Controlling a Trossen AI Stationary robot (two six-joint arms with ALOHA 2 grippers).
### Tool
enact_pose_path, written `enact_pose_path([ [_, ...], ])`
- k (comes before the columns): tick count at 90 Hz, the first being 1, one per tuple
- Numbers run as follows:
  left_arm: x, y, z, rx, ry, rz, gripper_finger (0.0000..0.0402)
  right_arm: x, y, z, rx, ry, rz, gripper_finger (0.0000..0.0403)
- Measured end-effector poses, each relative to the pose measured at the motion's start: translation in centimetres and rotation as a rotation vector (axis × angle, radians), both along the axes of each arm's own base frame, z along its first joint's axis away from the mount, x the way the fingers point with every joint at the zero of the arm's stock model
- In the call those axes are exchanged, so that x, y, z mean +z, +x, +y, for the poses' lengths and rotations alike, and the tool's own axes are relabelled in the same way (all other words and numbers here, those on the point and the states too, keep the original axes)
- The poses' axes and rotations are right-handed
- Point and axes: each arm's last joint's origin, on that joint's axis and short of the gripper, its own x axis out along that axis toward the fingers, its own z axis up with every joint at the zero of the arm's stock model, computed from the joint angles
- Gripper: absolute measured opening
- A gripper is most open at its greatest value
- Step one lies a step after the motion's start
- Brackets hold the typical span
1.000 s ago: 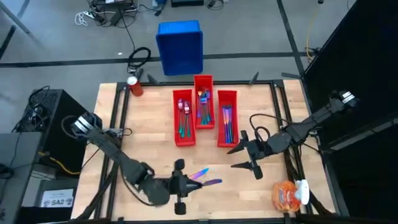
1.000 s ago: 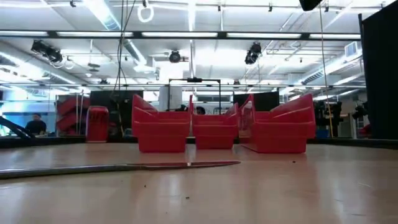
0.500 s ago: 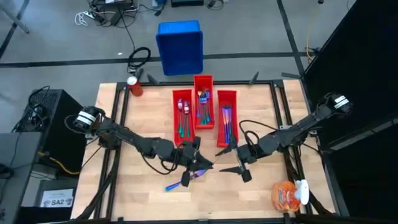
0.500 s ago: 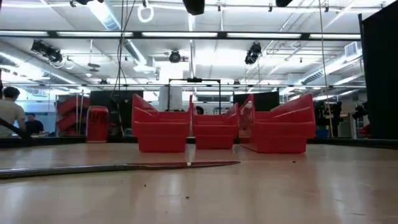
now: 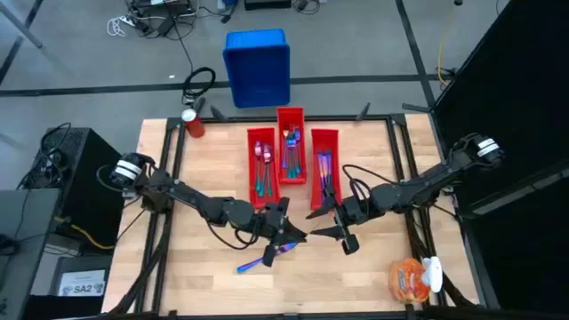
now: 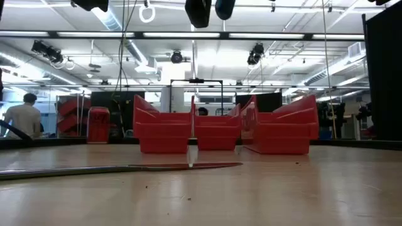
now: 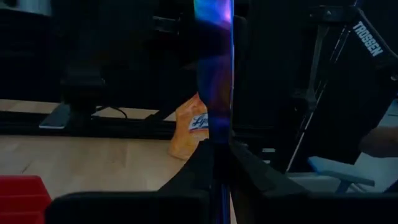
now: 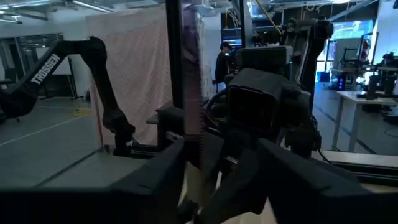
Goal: Sort silverware
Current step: Put the iridescent knife into the right orange bin
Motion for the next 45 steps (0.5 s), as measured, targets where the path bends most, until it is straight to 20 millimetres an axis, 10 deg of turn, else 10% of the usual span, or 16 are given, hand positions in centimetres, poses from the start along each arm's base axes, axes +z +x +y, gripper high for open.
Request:
enact_pose_path([
  [18, 0.07, 0.08, 0.23, 0.006, -0.013, -0.004, 0.0008, -0.20, -0.01, 0.11, 0.029, -0.020, 0.016, 0.0015],
  [45, -0.02, 0.09, 0.30, 0.023, -0.008, 0.005, 0.0049, -0.22, -0.34, 0.69, -0.056, -0.052, 0.016, 0.0000],
])
